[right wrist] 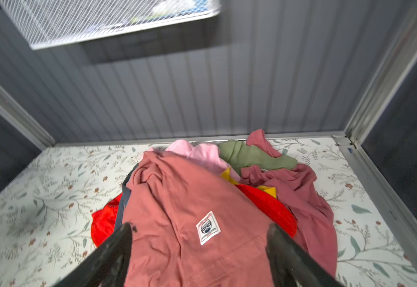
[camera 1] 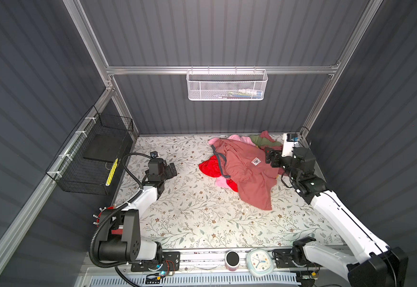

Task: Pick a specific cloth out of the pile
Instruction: 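Reach the right gripper over the pile toward the red shirt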

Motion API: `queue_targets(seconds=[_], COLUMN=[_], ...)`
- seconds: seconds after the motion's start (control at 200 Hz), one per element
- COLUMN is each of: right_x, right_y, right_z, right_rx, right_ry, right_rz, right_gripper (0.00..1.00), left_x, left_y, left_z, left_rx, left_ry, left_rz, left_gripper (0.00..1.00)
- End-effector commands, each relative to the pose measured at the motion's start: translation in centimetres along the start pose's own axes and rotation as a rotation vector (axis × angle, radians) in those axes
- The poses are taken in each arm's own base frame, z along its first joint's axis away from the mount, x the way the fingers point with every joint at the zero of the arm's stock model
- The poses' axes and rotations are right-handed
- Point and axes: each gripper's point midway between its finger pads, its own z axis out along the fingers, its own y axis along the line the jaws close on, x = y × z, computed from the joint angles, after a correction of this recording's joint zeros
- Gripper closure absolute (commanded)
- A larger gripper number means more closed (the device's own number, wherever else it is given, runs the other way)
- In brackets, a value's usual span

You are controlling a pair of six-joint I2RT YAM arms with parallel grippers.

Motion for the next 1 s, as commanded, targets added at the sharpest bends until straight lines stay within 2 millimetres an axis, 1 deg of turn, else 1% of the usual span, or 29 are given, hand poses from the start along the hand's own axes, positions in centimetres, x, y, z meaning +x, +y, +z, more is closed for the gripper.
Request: queue_targets(seconds=[0.0,0.04,0.135,0.285,0.32,0.365,0.49,0.58,0.701,0.801,0.891,0.996], right_x=[3.3,3.8,5.5,9.7,10.4,11.9,14.1,15.5,17.5,19.5,20.6,21.8], right_y=[2.7,4.6,9.0,14.7,15.8,16.8,19.8,21.2,22.5,23.1,23.7,23.9], right_z=[1.4,1.9,3.3,5.9,6.5,7.0,8.5,9.8,11.3,12.6,13.5,14.5], right_rx=[0.04,0.021,-0.036,-0.109,-0.129,-0.154,-0.252,-0.286,-0.303,-0.311,-0.319,-0.316], right_ry=[0.166,0.188,0.254,0.368,0.377,0.422,0.47,0.496,0.547,0.593,0.615,0.628], right_rz=[-0.22,-0.288,-0.461,-0.715,-0.754,-0.807,-0.832,-0.848,-0.894,-0.916,-0.927,-0.942], right_gripper=[0.17,0.17,0.17,0.21,0.21,0.23,0.26,0.28,0.3,0.33,0.34,0.33], left_x=[1.6,1.6,2.0,3.2,3.4,3.6,3.8,3.9,4.5,5.0,5.1,5.3], left_y=[-0.2,-0.1,0.3,0.6,0.7,0.8,1.4,1.6,2.0,2.2,2.2,2.0], left_z=[-0.1,-0.3,-0.5,-0.7,-0.8,-0.8,-1.2,-1.6,-2.0,-2.2,-2.3,-2.3], left_rx=[0.021,0.017,0.001,-0.006,-0.008,-0.015,-0.047,-0.053,-0.063,-0.07,-0.066,-0.059], left_ry=[0.044,0.039,0.043,0.064,0.071,0.081,0.091,0.087,0.094,0.104,0.109,0.114], left_rz=[-0.053,-0.068,-0.094,-0.127,-0.135,-0.137,-0.142,-0.147,-0.152,-0.147,-0.143,-0.137], left_gripper=[0.0,0.0,0.0,0.0,0.0,0.0,0.0,0.0,0.0,0.0,0.0,0.0])
